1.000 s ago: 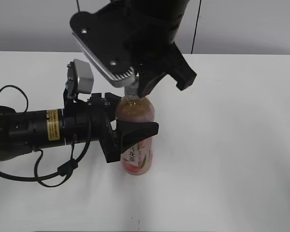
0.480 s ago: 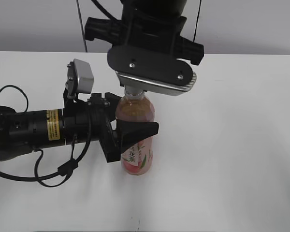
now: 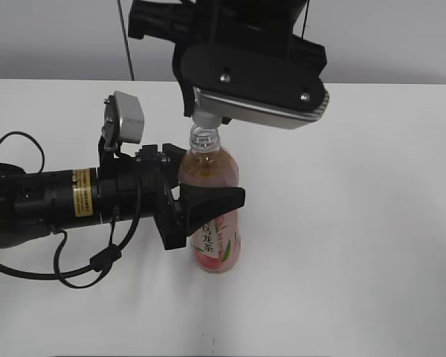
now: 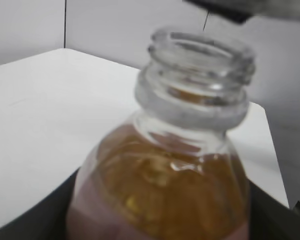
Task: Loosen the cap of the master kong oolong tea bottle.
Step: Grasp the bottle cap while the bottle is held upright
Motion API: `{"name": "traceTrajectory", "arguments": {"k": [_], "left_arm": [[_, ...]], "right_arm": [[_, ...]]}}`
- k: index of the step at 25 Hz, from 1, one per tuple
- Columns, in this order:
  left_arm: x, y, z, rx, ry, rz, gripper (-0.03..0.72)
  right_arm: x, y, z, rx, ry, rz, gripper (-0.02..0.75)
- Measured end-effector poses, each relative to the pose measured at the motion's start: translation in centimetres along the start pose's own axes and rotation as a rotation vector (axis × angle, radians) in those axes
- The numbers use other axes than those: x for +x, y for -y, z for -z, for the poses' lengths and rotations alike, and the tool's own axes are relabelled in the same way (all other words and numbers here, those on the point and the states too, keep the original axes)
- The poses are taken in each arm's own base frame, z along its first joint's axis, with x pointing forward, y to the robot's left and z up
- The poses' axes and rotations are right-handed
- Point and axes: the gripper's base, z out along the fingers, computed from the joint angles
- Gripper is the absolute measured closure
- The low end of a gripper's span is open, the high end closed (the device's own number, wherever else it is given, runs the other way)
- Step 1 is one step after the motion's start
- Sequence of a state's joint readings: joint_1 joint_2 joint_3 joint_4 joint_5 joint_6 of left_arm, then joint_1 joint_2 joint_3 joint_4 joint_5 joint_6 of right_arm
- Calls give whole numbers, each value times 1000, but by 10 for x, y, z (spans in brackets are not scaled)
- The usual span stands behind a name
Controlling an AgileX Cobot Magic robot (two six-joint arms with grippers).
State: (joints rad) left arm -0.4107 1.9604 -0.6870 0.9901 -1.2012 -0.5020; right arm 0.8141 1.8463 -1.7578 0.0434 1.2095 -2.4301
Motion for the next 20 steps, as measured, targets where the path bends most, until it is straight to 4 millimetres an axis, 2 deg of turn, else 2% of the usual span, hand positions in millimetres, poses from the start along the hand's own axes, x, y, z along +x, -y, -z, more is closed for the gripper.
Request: {"name": "traceTrajectory", "arguments": {"k": [2,6,9,11,14,20], "left_arm": [[0,0,0,-4,2,7,236],[0,0,0,-5,1,7,236],[0,0,0,-5,1,7,236],[0,0,0,-5,2,7,236],[0,-1,0,-6,2,9,236],[0,-1,0,-6,2,9,236]], "right_arm": [[-1,0,11,18,-18,5,463],[0,-2,14,5,-39,-36,463],[6,-9,14,-37,-88,-204,463],[14,-17,15,-56,-124,-376,463],[28,-41,12,-84,-155,-667,463],[44,-110,-11,-196,-158,-1211,463]]}}
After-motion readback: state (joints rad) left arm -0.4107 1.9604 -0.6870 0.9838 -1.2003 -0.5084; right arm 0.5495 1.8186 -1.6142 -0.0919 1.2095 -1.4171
